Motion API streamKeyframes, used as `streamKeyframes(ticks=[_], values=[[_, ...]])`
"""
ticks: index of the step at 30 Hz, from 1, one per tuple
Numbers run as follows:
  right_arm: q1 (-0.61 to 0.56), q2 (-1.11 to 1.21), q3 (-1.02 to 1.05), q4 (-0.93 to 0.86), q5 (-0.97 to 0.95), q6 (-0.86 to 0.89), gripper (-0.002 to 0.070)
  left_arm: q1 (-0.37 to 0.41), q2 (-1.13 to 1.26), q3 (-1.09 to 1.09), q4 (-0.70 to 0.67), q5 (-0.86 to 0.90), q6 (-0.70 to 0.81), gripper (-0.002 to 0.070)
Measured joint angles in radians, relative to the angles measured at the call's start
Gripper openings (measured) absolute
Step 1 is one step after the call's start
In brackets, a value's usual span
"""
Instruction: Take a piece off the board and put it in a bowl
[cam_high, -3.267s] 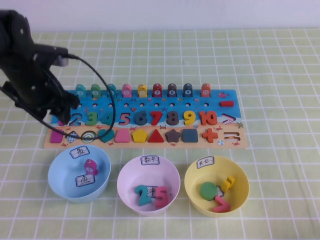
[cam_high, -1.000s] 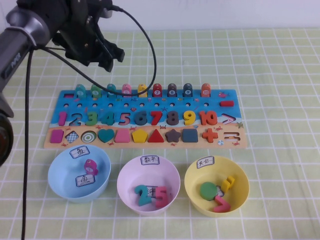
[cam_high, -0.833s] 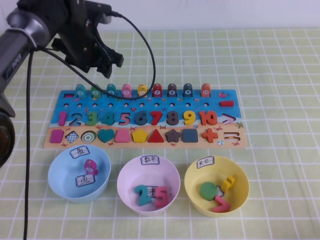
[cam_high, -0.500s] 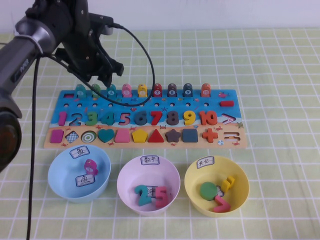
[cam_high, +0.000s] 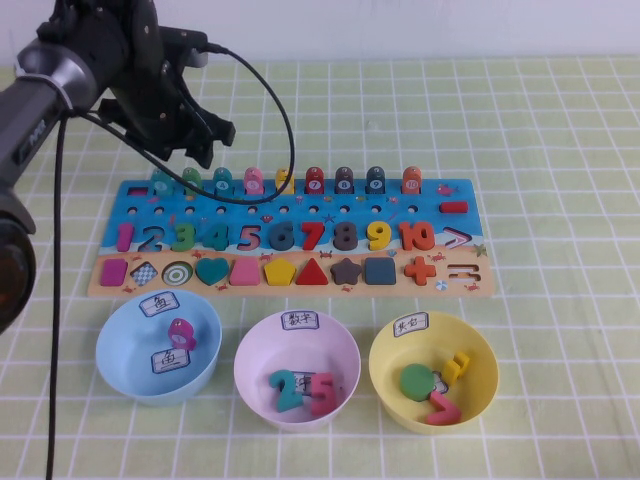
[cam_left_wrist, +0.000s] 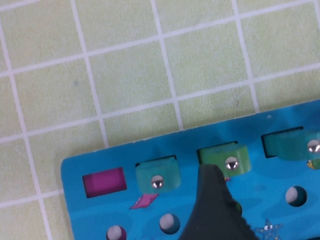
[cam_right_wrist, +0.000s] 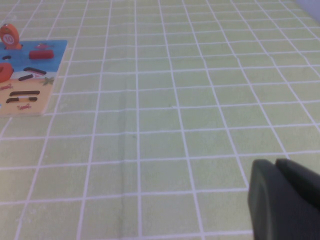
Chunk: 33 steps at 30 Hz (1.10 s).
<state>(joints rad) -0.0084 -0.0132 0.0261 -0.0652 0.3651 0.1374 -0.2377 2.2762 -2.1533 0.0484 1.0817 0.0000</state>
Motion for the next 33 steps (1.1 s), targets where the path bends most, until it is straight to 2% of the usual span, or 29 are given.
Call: streamKeyframes(ticks=[16, 33], values=[[0.0, 0.0, 0.0, 0.0, 0.0, 0.0, -0.0017, 0.0, 0.036, 0.0, -0.003, -0.033, -0.005, 0.039], [0.0, 0.0, 0.0, 0.0, 0.0, 0.0, -0.0017, 0.021, 0.074, 0.0, -0.031, -0.03, -0.009, 0.0351]])
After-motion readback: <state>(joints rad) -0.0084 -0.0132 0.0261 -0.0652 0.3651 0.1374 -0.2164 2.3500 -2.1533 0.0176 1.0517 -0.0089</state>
